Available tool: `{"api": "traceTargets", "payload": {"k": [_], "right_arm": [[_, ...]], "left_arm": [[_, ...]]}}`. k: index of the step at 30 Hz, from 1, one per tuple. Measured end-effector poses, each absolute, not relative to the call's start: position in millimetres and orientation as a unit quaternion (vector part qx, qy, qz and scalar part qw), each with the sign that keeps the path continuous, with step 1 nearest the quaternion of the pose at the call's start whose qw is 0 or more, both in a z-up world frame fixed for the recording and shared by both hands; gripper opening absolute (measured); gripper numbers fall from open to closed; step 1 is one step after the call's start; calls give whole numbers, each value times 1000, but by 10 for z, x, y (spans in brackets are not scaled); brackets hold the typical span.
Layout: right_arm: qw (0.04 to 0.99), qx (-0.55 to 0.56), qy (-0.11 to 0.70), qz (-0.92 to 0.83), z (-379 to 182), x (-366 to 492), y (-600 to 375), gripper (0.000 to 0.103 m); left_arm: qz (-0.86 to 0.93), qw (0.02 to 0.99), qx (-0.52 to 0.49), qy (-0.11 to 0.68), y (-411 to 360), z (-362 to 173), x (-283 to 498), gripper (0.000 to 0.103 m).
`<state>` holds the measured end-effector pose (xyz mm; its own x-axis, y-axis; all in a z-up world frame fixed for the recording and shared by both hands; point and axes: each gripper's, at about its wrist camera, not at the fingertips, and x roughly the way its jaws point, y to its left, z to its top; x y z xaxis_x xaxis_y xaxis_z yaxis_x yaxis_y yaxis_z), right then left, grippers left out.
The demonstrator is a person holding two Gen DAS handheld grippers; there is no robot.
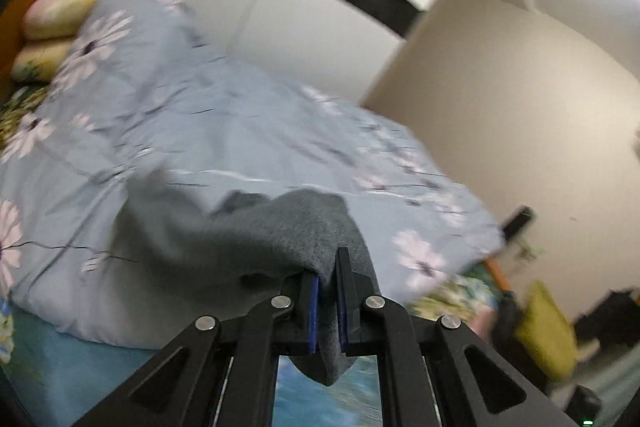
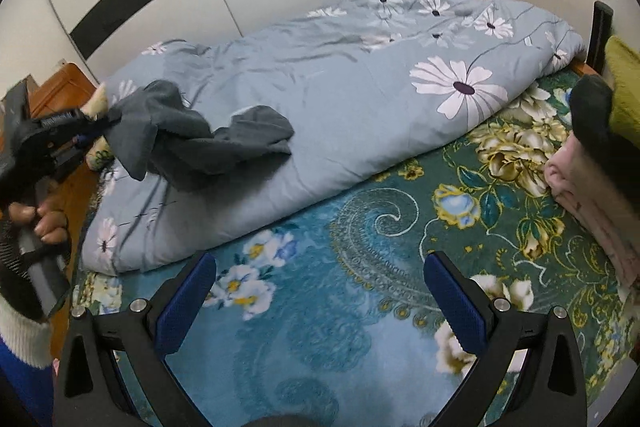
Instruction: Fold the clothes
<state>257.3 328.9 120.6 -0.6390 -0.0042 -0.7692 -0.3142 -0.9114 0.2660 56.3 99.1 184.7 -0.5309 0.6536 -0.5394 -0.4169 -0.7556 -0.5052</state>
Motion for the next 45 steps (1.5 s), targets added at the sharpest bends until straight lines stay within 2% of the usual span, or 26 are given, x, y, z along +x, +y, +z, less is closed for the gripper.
{"api": "traceTargets", "payload": {"k": [4,9,14,22,27,31,36,38,41,45], "right_arm": [[96,-397,183,894,1412,2858,3257,103],[110,-367,185,905,1641,3184,3275,103],[120,-374,186,901,1592,3409,3266,103],[118,-423,189,878,1240,3477,3126,103],[98,-461,219,854,923,3300,2975,103],[76,-481,261,834,717,3100,2944,103],[47,-503,311,805,461,2850,2906,103],[39,-517,330,789,327,2732,2914,103],[49,-542,335,769,113,2530,2978,103],[51,-564,342,750,-131,2276,3098,103]], "left_arm": [[847,368,-343,-174,1197,2263,818,7],[847,407,-292,-179,918,2610,1231,7],[827,357,-376,-220,341,1903,1137,8],[794,165,-530,-250,-978,170,1439,8],[756,121,-572,-294,-1555,-454,1819,8],[739,120,-579,-323,-1764,-568,1887,12],[745,132,-568,-323,-1952,-476,1891,23],[749,138,-563,-323,-2035,-466,1873,35],[754,130,-555,-327,-2149,-488,1839,45],[749,110,-556,-344,-2350,-568,1846,51]]}}
